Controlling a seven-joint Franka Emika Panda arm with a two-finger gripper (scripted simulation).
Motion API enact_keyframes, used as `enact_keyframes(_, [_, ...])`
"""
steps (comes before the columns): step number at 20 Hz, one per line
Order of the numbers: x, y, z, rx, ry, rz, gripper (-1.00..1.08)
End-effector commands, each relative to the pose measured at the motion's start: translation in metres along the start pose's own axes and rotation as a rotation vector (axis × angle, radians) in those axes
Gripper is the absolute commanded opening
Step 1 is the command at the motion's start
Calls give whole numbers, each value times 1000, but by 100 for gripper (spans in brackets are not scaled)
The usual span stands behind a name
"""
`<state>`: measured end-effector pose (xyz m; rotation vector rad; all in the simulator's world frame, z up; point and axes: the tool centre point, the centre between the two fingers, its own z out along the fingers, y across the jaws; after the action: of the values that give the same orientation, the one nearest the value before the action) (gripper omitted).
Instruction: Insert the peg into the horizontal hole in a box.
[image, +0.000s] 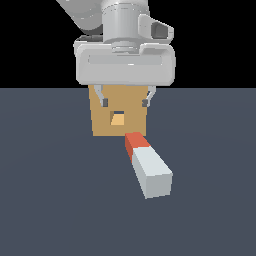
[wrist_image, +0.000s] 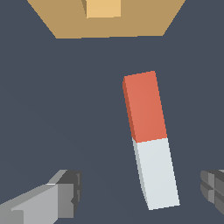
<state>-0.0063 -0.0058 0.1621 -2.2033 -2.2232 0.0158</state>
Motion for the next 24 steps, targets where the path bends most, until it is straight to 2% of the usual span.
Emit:
enact_keyframes(1, [0, 0, 0, 0, 0, 0, 100])
enact_keyframes(10, [-11, 9, 18, -3, -1, -38, 100])
enact_keyframes(24, [-45, 47, 80, -14, -2, -167, 100])
